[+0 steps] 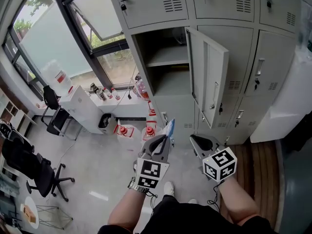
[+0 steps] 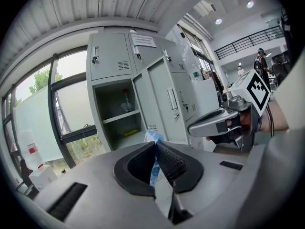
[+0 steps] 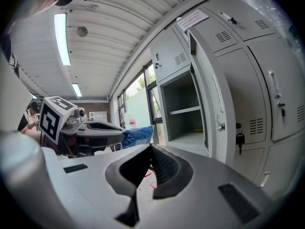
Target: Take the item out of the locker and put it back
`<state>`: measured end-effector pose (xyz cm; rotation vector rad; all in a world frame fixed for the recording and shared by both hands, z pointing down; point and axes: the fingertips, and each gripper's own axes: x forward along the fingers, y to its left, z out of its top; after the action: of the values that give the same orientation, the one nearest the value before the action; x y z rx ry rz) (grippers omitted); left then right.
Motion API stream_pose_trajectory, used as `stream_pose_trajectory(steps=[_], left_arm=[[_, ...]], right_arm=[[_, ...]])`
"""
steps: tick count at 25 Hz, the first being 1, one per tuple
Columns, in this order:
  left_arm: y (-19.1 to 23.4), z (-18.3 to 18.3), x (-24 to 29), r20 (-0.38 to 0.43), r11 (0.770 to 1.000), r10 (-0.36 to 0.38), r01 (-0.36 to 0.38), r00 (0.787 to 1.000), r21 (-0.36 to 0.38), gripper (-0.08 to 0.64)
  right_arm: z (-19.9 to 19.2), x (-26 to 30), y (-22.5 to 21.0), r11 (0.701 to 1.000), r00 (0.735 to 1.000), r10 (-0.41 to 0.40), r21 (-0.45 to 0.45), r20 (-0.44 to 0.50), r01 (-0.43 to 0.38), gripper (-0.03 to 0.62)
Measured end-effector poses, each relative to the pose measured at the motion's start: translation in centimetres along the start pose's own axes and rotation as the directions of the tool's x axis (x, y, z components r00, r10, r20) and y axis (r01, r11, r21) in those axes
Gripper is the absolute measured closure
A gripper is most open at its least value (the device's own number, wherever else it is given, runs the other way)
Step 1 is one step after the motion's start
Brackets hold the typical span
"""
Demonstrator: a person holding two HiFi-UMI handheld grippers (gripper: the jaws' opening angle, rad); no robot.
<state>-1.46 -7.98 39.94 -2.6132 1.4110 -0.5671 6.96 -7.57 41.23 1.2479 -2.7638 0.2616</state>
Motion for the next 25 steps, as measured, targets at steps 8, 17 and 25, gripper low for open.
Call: stream_pose_trajectory(steps=[8, 17, 25], left_arm=[[2.3, 0.9, 3.7, 0.02, 0.999, -0.002, 0.002, 1.0, 0.043, 0.537], [6.3, 0.2, 8.4, 0.024, 0.996, -0.047, 0.045, 0.999, 0.077, 0.537], [10.2, 0.2, 13.6, 0.025, 0.986, -0.087, 0.082, 0.996, 0.148, 0.537]], right_arm=[[1.0, 2.3, -2.1, 0.999, 1.0, -0.023, -0.022, 0.009, 0.023, 0.54], [2.1, 7.1, -4.6, 0.997, 0.997, -0.078, -0.015, 0.014, 0.078, 0.54], [2.5, 11.4, -6.5, 0.992, 0.992, -0.129, 0.002, -0.005, 0.129, 0.54]])
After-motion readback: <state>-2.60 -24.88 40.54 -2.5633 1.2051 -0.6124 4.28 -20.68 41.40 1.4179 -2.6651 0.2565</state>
